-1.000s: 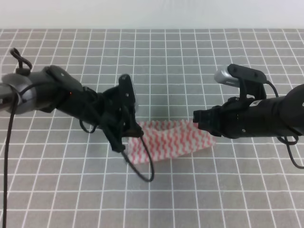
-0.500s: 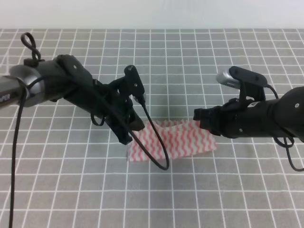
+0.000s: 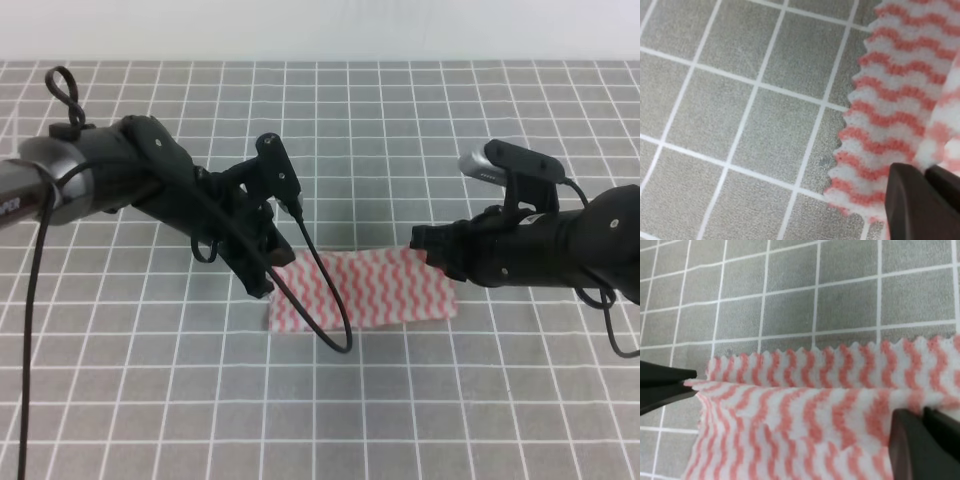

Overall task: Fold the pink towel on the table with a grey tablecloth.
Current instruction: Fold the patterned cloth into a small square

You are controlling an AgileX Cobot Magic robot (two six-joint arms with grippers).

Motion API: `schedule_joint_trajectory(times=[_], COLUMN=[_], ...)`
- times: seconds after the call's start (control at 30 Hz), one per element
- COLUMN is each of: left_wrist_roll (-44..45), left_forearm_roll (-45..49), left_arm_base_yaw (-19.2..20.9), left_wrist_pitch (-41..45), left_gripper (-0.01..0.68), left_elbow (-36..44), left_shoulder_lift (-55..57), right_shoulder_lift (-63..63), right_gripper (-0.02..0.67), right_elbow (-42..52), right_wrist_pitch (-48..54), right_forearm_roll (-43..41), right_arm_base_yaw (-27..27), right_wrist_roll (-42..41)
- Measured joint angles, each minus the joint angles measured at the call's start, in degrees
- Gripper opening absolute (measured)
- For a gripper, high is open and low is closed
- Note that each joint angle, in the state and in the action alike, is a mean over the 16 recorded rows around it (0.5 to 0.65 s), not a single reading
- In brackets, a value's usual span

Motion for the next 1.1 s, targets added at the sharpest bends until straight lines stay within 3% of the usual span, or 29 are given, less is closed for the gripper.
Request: schedule_joint_trajectory(times=[1.1], left_wrist_roll=[-0.46], left_forearm_roll=[0.52], left_arm_base_yaw=[-0.04], left_wrist_pitch=[-4.76], left_gripper=[-0.002], left_elbow=[-0.09], left_shoulder_lift=[1.51], right_shoulder_lift=[5.22], right_gripper=[-0.015], right_elbow=[-4.26], right_wrist_pitch=[0.79], right_forearm_roll=[-0.14], right_arm_base_yaw=[0.02], right_wrist_roll=[-0.05])
